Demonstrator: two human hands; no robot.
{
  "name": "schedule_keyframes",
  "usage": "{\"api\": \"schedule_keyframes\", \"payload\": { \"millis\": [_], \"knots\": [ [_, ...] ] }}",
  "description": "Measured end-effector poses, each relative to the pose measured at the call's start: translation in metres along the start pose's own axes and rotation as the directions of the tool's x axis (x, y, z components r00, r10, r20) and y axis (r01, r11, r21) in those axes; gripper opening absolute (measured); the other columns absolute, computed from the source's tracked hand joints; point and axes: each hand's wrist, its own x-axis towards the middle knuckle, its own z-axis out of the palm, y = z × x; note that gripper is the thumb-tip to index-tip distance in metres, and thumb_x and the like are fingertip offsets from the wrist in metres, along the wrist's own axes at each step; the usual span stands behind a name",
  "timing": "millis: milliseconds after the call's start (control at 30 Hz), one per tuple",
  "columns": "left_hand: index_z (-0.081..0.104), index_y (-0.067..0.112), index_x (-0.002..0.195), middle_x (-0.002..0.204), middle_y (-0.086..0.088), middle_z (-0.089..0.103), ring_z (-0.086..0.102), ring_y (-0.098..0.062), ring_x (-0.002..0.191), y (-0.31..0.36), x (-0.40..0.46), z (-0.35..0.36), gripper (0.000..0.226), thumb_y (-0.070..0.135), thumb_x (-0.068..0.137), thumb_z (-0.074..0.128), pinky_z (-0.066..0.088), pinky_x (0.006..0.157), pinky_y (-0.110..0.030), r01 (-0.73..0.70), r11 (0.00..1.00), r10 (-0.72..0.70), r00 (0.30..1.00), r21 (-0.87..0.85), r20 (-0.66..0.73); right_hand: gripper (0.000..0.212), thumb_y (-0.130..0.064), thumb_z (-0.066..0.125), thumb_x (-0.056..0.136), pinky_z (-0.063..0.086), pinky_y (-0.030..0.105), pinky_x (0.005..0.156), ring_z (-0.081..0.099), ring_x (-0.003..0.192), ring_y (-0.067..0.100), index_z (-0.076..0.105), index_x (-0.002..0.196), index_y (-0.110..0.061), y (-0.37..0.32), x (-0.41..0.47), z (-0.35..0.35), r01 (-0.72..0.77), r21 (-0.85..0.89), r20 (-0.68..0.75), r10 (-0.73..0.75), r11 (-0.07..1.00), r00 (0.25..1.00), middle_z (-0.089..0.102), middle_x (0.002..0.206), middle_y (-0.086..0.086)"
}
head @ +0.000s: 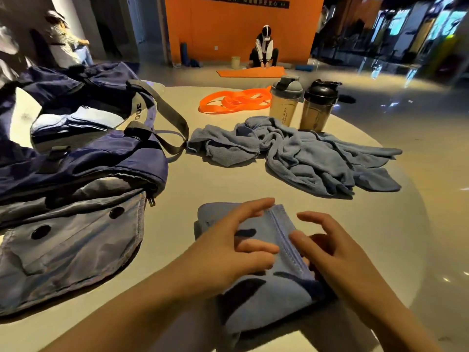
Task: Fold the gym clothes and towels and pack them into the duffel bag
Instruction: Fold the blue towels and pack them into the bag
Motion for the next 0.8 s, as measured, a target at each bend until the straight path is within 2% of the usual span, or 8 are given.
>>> {"api": "schedule_keyframes", "payload": {
  "millis": [67, 133, 233, 300, 367, 467, 667, 800],
  "knots": [
    [0.059, 0.052, 0.112, 0.114, 0.012, 0.063, 0.067, -0.008, 0.098, -0.003, -0.008, -0.006, 0.05, 0.013, 0.083, 0.072, 0.057, 0.084, -0.028, -0.063, 0.997, 0.068, 0.991, 0.048, -0.117, 0.049, -0.05, 0.07, 0.073, 0.054, 0.022, 0.068, 0.064, 0.075, 0.002, 0.042, 0.112, -0.051, 0.002, 0.001, 0.002, 0.065, -0.073, -0.011, -0.066, 0.995, 0.998, 0.066, 0.08, -0.013],
    [0.063, 0.047, 0.106, 0.114, 0.019, 0.061, 0.063, -0.001, 0.104, -0.01, -0.017, -0.015, 0.035, 0.029, 0.077, 0.069, 0.051, 0.085, -0.016, -0.166, 0.956, 0.214, 0.959, 0.243, -0.187, 0.049, -0.031, 0.072, 0.081, 0.056, 0.025, 0.069, 0.063, 0.073, 0.004, 0.04, 0.111, -0.054, 0.003, 0.002, 0.004, 0.125, -0.131, -0.027, -0.13, 0.983, 0.991, 0.064, 0.08, -0.007],
    [0.059, 0.046, 0.116, 0.124, 0.029, 0.05, 0.049, 0.007, 0.117, -0.02, -0.024, -0.026, 0.037, 0.053, 0.08, 0.061, 0.036, 0.094, -0.005, -0.229, 0.764, 0.36, 0.927, 0.603, -0.105, 0.05, -0.022, 0.067, 0.085, 0.058, 0.033, 0.063, 0.064, 0.068, 0.01, 0.041, 0.116, -0.052, 0.002, 0.001, -0.002, 0.16, -0.101, -0.116, -0.171, 0.982, 0.978, 0.06, 0.086, -0.008],
    [0.041, 0.059, 0.127, 0.139, 0.038, 0.027, 0.027, 0.012, 0.132, -0.027, -0.022, -0.025, 0.052, 0.073, 0.078, 0.045, 0.022, 0.104, -0.004, -0.221, 0.676, 0.301, 0.954, 0.703, 0.011, 0.05, -0.022, 0.065, 0.086, 0.057, 0.036, 0.063, 0.062, 0.064, 0.014, 0.04, 0.121, -0.048, 0.008, 0.001, -0.007, 0.145, -0.179, -0.147, -0.172, 0.973, 0.974, 0.059, 0.086, -0.008],
    [0.011, 0.071, 0.132, 0.145, 0.043, -0.007, -0.005, 0.011, 0.14, -0.036, -0.017, -0.021, 0.059, 0.084, 0.077, 0.027, 0.004, 0.114, -0.014, -0.195, 0.569, 0.138, 0.98, 0.799, 0.141, 0.049, -0.027, 0.062, 0.089, 0.056, 0.031, 0.067, 0.061, 0.067, 0.013, 0.036, 0.126, -0.046, 0.016, 0.003, -0.007, 0.115, -0.285, -0.11, -0.152, 0.951, 0.982, 0.058, 0.087, -0.01],
    [-0.012, 0.07, 0.132, 0.14, 0.039, -0.035, -0.036, 0.01, 0.131, -0.042, -0.014, -0.015, 0.066, 0.083, 0.075, 0.017, -0.015, 0.115, -0.028, -0.164, 0.446, -0.02, 0.981, 0.88, 0.193, 0.046, -0.034, 0.058, 0.091, 0.05, 0.017, 0.067, 0.059, 0.074, 0.007, 0.033, 0.127, -0.047, 0.023, 0.004, -0.004, 0.106, -0.298, -0.079, -0.136, 0.949, 0.988, 0.055, 0.09, -0.017],
    [-0.02, 0.072, 0.127, 0.135, 0.04, -0.042, -0.042, 0.013, 0.124, -0.035, -0.018, -0.019, 0.068, 0.082, 0.073, 0.02, -0.022, 0.109, -0.028, -0.15, 0.416, -0.091, 0.974, 0.897, 0.205, 0.037, -0.041, 0.055, 0.091, 0.048, 0.014, 0.065, 0.059, 0.075, 0.0, 0.03, 0.108, -0.061, 0.026, -0.001, -0.005, 0.162, -0.311, -0.072, -0.193, 0.936, 0.978, 0.055, 0.091, -0.023],
    [-0.016, 0.072, 0.129, 0.137, 0.041, -0.039, -0.04, 0.013, 0.125, -0.035, -0.018, -0.02, 0.069, 0.083, 0.072, 0.02, -0.022, 0.111, -0.03, -0.143, 0.433, -0.096, 0.974, 0.89, 0.203, 0.035, -0.04, 0.053, 0.092, 0.042, 0.009, 0.061, 0.056, 0.077, -0.006, 0.03, 0.105, -0.063, 0.026, -0.005, -0.005, 0.2, -0.359, -0.077, -0.242, 0.912, 0.967, 0.054, 0.09, -0.027]
  ]
}}
